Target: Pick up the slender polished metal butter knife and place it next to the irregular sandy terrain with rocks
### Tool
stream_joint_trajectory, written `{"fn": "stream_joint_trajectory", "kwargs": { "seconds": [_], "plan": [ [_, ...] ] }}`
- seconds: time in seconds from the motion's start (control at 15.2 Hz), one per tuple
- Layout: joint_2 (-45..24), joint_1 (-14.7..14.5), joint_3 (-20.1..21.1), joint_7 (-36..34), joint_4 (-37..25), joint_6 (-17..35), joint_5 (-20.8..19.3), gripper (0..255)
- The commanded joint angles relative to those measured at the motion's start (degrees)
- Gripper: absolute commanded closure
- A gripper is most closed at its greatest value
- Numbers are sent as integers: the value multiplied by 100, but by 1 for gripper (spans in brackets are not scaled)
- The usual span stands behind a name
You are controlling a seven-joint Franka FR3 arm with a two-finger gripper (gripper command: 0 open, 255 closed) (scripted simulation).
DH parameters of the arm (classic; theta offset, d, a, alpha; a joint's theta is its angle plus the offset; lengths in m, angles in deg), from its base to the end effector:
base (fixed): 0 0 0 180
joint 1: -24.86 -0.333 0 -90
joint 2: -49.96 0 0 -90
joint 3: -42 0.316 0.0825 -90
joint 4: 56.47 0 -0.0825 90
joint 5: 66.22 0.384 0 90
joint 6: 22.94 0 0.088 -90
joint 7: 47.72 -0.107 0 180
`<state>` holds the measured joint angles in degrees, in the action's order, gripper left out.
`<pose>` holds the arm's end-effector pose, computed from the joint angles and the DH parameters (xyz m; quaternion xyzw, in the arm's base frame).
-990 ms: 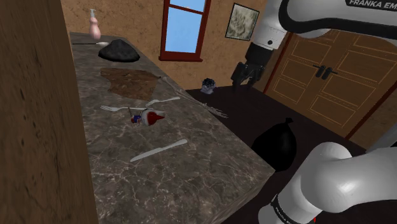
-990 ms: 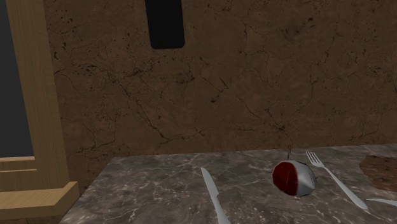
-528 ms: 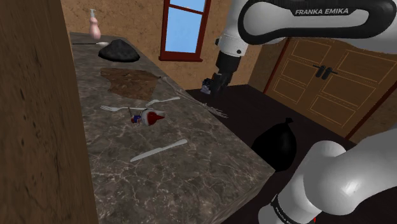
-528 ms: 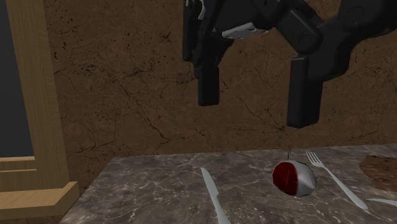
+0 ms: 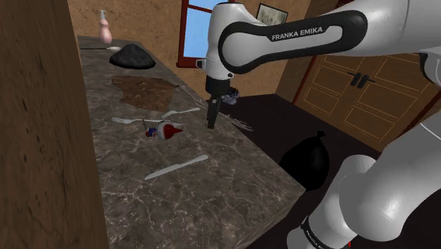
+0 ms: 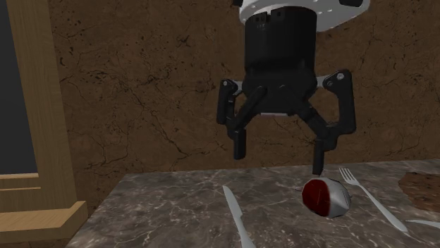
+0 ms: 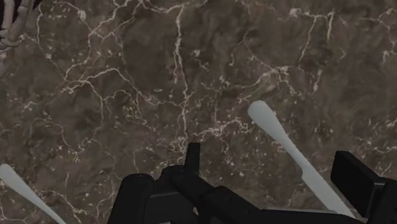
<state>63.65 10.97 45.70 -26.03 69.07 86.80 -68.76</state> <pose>0.4548 0.1424 0.4829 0.9390 0.3423 -0.0197 0.0276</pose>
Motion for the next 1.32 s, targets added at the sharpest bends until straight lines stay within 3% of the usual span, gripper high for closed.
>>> {"fn": "stream_joint_trajectory", "kwargs": {
  "seconds": [0.0,0.66,1.25],
  "plan": [
    [-299,-142,116,316,-89,120,-95,0],
    [-1680,-767,727,1634,-388,757,-786,0],
    [-1964,-759,709,1609,-52,1348,-952,0]
  ]
}}
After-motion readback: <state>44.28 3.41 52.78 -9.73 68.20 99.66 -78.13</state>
